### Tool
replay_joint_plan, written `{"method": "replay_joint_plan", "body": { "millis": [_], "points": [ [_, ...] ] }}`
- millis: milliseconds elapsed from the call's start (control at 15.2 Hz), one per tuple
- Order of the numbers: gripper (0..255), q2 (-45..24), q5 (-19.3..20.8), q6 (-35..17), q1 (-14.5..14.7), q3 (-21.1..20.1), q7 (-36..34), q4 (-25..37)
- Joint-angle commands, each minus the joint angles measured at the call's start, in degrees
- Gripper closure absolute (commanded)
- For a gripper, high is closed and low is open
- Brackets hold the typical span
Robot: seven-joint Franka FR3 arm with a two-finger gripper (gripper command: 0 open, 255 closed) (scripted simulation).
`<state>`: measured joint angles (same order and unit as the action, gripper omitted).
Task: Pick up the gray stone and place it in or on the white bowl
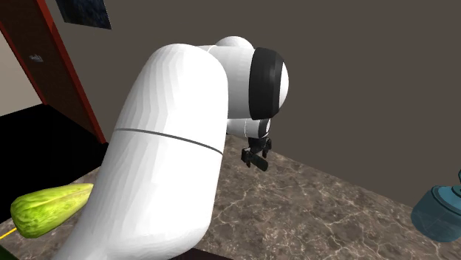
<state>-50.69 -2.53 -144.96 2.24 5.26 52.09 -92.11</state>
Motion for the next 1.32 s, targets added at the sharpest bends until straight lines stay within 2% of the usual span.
{"method": "replay_joint_plan", "body": {
  "millis": [0,330,396,990,1254],
  "points": [
    [0,-0.19,-0.01,-0.21,0.02,-0.01,-0.03,0.01],
    [0,-0.18,-0.01,-0.2,0.02,-0.01,-0.03,0.01],
    [255,-0.18,-0.01,-0.2,0.02,-0.01,-0.03,0.01],
    [255,-0.19,-0.01,-0.21,0.02,-0.01,-0.04,0.01],
    [255,2.43,0.12,1.25,0.17,0.16,-0.03,-1.15]
  ]
}}
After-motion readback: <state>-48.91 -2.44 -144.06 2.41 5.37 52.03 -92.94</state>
